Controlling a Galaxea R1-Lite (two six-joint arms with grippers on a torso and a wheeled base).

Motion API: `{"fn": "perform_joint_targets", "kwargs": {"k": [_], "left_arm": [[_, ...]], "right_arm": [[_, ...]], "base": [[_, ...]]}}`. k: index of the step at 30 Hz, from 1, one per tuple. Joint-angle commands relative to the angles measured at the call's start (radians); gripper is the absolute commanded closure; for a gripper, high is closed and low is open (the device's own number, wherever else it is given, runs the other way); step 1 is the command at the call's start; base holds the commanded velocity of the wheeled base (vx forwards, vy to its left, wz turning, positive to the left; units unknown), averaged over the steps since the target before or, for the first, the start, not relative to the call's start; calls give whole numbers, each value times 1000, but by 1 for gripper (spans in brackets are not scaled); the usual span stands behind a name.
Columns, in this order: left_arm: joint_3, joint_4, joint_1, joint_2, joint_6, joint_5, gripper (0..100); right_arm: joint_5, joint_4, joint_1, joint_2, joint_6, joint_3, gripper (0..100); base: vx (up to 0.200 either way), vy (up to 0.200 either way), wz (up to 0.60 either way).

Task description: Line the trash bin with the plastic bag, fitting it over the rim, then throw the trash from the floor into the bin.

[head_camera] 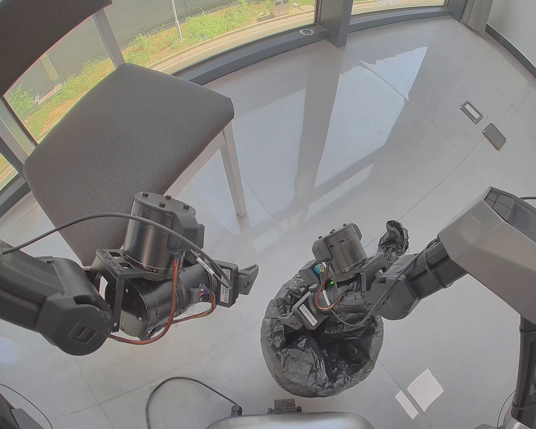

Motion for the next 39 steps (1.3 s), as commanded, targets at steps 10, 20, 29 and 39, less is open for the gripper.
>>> {"fn": "perform_joint_targets", "kwargs": {"k": [10,20,29,39], "left_arm": [[13,-2,-43,19,1,-2,0],[12,-2,-44,19,0,-2,0],[13,-2,-44,14,0,-2,0],[12,-2,-44,13,0,0,0]], "right_arm": [[0,-7,24,-60,11,145,0],[0,-7,12,-106,8,263,0],[-4,-9,-60,-97,-4,273,0],[-3,-7,-105,-78,5,207,0]], "base": [[0,0,0],[0,0,0],[0,0,0],[0,0,0]]}}
